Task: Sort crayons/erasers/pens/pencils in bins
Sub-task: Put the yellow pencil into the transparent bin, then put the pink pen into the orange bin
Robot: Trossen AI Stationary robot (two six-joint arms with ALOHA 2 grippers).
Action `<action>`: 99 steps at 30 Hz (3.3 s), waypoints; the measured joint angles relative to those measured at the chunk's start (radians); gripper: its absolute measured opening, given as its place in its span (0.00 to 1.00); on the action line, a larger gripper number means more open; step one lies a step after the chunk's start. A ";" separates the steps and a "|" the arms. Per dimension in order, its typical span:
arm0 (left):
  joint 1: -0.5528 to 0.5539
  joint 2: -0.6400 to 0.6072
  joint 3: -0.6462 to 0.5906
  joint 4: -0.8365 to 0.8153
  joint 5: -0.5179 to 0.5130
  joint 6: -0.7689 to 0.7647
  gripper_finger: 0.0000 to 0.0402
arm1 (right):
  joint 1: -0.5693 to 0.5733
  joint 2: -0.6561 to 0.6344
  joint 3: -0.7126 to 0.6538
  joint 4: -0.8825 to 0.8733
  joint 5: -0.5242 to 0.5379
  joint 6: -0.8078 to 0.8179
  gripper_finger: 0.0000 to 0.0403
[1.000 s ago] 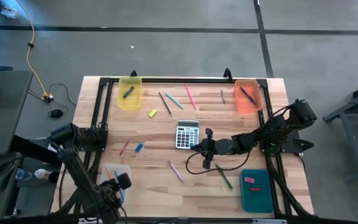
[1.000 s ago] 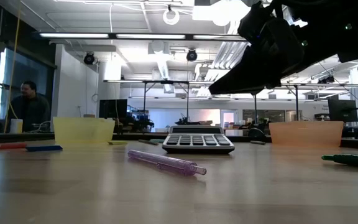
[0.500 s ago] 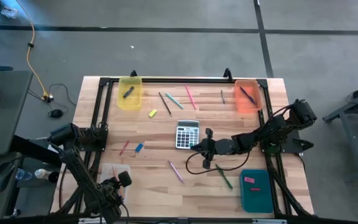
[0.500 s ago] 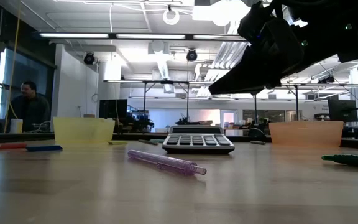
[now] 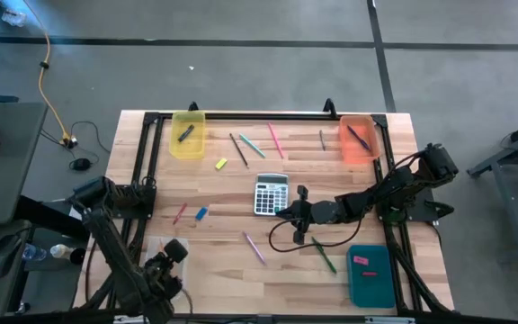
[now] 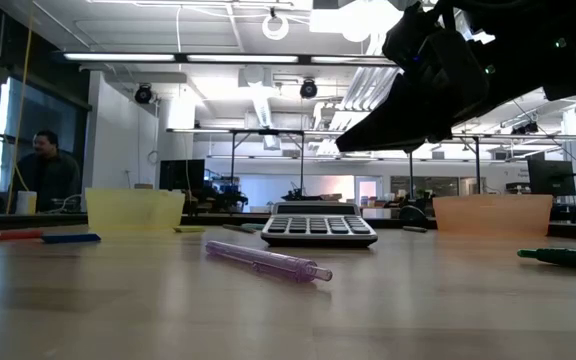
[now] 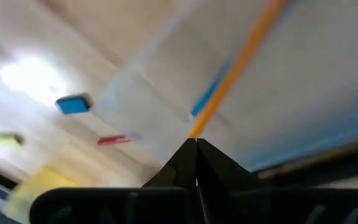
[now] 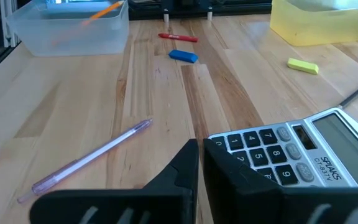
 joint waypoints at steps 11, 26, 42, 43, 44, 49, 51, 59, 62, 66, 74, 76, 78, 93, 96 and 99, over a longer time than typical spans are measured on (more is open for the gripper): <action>0.085 -0.187 -0.217 0.287 -0.013 -0.146 0.00 | 0.032 0.000 0.000 0.000 0.000 0.000 0.04; 0.032 -0.175 -0.290 0.333 0.049 0.014 0.21 | 0.023 0.000 0.000 0.011 0.000 0.000 0.04; -0.007 -0.057 -0.288 0.346 0.025 0.203 0.28 | 0.023 0.000 0.000 0.007 0.000 0.000 0.04; -0.007 -0.055 -0.288 0.344 0.019 0.203 0.27 | 0.023 0.000 0.000 0.008 0.000 0.000 0.04; -0.007 -0.054 -0.288 0.343 0.015 0.208 0.26 | 0.023 0.000 0.000 0.009 0.000 0.000 0.04; -0.011 -0.054 -0.288 0.343 0.015 0.249 0.18 | 0.023 0.000 0.000 0.011 0.000 0.000 0.04; -0.011 -0.054 -0.288 0.342 0.019 0.257 0.16 | 0.023 0.000 0.000 0.009 0.000 0.000 0.04; -0.010 -0.040 -0.288 0.339 0.018 0.267 0.14 | 0.023 0.000 0.000 0.007 0.000 0.000 0.04; -0.010 -0.020 -0.288 0.330 0.018 0.274 0.13 | 0.023 0.000 0.000 0.007 0.000 0.000 0.04; -0.017 -0.008 -0.288 0.326 0.009 0.301 0.09 | 0.023 0.000 0.000 0.007 0.000 0.000 0.04; -0.018 -0.007 -0.218 0.256 -0.013 0.319 0.02 | 0.023 0.000 0.000 0.007 0.000 0.000 0.04; -0.018 -0.007 -0.192 0.245 -0.026 0.319 0.02 | 0.023 0.000 0.000 0.007 0.000 0.000 0.04; -0.018 -0.007 -0.168 0.245 -0.030 0.314 0.02 | 0.023 0.000 0.000 0.007 0.000 0.000 0.04; -0.010 -0.007 -0.142 0.320 0.004 0.213 0.11 | 0.026 0.000 0.000 0.007 0.000 0.000 0.04; -0.010 -0.007 -0.142 0.320 0.003 0.203 0.17 | 0.026 0.000 0.000 0.007 0.000 0.000 0.04; -0.010 -0.007 -0.142 0.320 0.003 0.175 0.23 | 0.026 0.000 0.000 0.007 0.000 0.000 0.04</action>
